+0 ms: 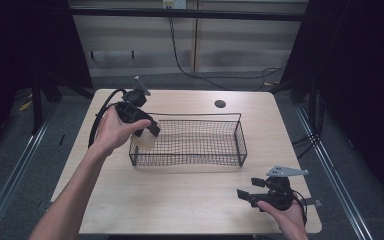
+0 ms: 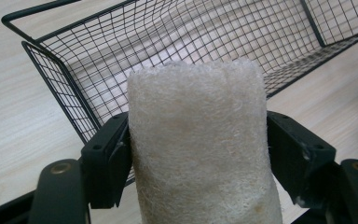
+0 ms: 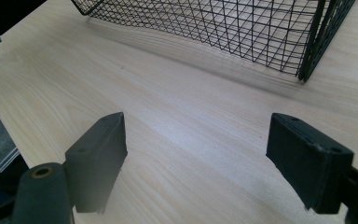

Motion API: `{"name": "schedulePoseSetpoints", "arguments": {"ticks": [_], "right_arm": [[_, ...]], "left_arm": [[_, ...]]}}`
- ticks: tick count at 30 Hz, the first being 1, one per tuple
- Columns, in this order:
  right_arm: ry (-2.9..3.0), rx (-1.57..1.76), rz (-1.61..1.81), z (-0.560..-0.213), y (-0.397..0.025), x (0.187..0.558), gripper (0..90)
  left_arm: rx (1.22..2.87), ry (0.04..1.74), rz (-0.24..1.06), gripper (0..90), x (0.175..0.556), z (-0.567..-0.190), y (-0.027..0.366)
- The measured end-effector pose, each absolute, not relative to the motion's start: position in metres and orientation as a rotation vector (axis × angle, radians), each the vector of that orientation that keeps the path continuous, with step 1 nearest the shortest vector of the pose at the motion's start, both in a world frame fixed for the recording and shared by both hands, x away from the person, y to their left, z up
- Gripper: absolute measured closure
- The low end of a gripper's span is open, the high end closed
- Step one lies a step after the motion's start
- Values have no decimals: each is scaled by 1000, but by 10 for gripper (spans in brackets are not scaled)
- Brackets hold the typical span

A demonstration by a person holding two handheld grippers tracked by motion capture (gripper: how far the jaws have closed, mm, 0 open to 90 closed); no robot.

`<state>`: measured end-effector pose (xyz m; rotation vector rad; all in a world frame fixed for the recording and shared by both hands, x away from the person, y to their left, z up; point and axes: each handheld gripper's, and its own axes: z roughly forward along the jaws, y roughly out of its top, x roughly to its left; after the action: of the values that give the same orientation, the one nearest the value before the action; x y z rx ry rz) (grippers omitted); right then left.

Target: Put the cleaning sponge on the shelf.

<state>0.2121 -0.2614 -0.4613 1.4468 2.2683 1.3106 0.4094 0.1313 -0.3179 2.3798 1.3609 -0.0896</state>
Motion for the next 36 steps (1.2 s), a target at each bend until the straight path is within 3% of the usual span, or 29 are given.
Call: {"name": "schedulePoseSetpoints", "arguments": {"ticks": [5,22,36], "right_arm": [[2271,1444,1314,-461,-261,212,198],[2277,1447,1315,-461,-262,212,199],[2277,1448,1320,-461,-263,211,198]], "left_arm": [[2362,1477,-103,281,421,-325,133],[2389,1557,-128,281,438,-351,121],[2458,1624,-61,281,446,-367,113]]}}
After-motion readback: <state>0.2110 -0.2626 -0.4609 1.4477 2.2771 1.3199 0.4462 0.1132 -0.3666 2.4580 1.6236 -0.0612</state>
